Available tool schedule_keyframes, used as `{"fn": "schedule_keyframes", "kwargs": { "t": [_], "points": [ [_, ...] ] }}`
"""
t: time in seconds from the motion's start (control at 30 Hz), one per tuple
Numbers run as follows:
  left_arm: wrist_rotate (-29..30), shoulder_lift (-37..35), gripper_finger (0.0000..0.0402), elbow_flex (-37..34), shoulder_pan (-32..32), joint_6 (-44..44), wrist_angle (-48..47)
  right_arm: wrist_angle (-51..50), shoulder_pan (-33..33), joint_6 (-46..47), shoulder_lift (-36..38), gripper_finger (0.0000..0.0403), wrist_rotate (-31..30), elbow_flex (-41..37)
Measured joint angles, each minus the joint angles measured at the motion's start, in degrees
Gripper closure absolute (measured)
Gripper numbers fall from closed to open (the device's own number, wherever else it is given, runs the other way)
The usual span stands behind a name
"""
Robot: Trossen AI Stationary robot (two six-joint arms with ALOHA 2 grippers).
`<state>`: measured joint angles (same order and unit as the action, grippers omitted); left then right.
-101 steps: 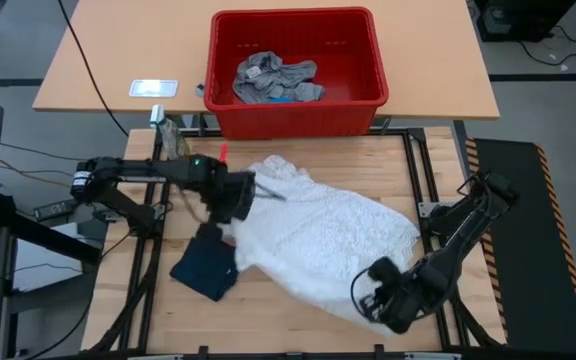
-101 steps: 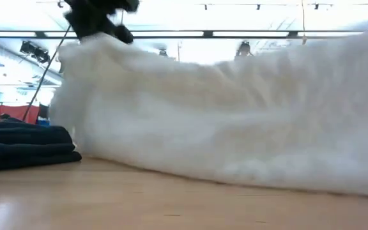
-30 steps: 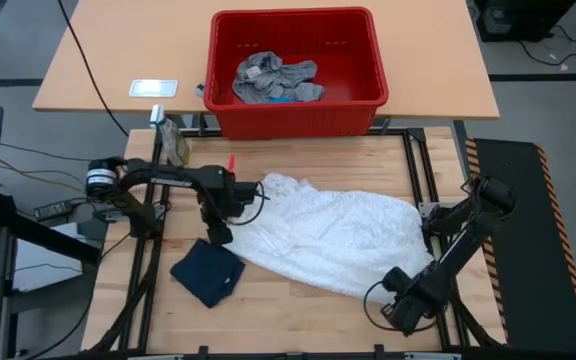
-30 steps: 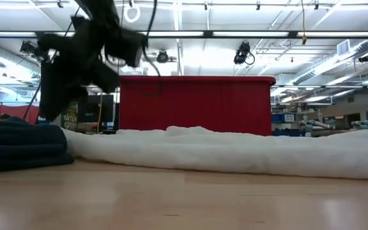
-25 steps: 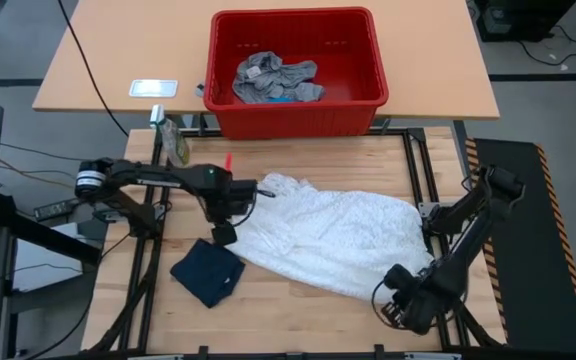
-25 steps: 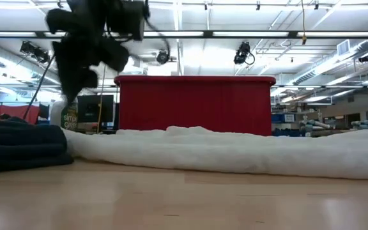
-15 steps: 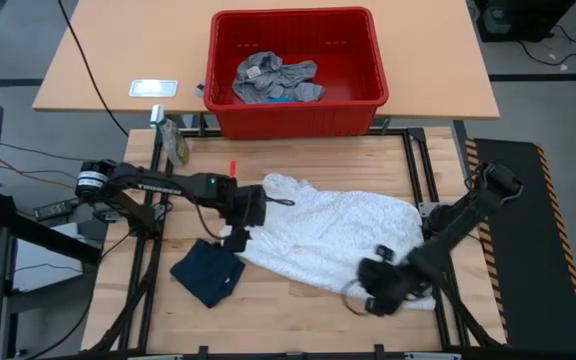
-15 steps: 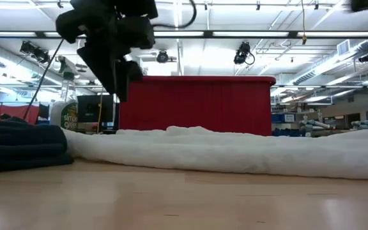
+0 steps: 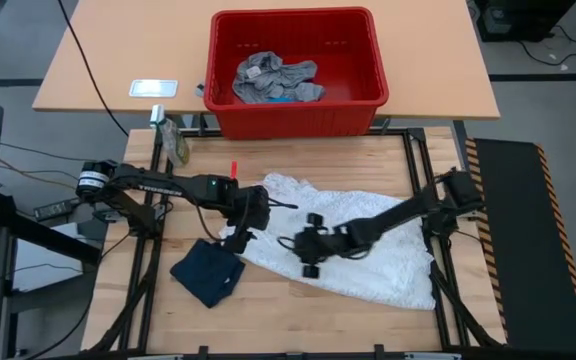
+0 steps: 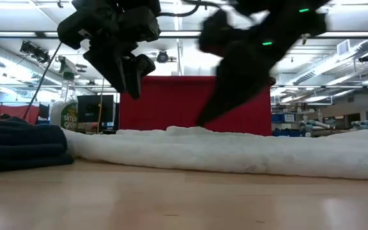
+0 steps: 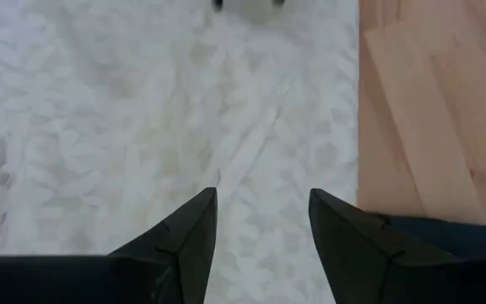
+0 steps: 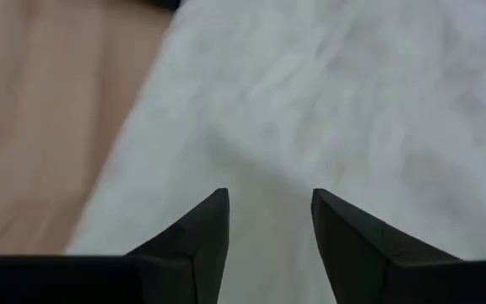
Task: Fold laundry
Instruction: Fold the white dress
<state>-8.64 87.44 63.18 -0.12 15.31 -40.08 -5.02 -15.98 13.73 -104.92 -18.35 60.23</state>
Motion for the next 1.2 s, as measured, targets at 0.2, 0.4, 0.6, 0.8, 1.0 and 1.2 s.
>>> {"fn": "schedule_keyframes", "kwargs": {
  "t": [0.2, 0.4, 0.6, 0.8, 1.0, 1.2],
  "points": [
    [0.1, 0.0, 0.0210, 0.0, 0.0, 0.5, -2.6, -2.2, 1.9, -6.8, -7.4, 0.0239, 7.8, 8.6],
    [0.1, 0.0, 0.0210, 0.0, -0.1, -3.8, -3.7, -4.4, 1.4, -6.4, -11.2, 0.0265, 8.2, 13.2],
    [0.2, 0.0, 0.0210, 0.0, -0.1, -8.9, -4.1, -6.5, 1.6, -1.5, -10.6, 0.0325, 2.4, 13.7],
    [2.2, 0.0, 0.0210, 0.0, -0.1, -8.1, -4.7, -10.5, 2.3, 3.2, -7.5, 0.0388, 2.5, 13.7],
    [3.1, 0.0, 0.0210, 0.0, 0.3, -4.8, -3.5, -11.4, 2.8, 7.9, -5.4, 0.0365, 2.3, 13.7],
    [6.0, 0.0, 0.0210, 0.0, 0.3, -1.0, -0.8, -12.3, 3.7, 15.2, -3.7, 0.0392, 0.6, 13.7]
  ]
}}
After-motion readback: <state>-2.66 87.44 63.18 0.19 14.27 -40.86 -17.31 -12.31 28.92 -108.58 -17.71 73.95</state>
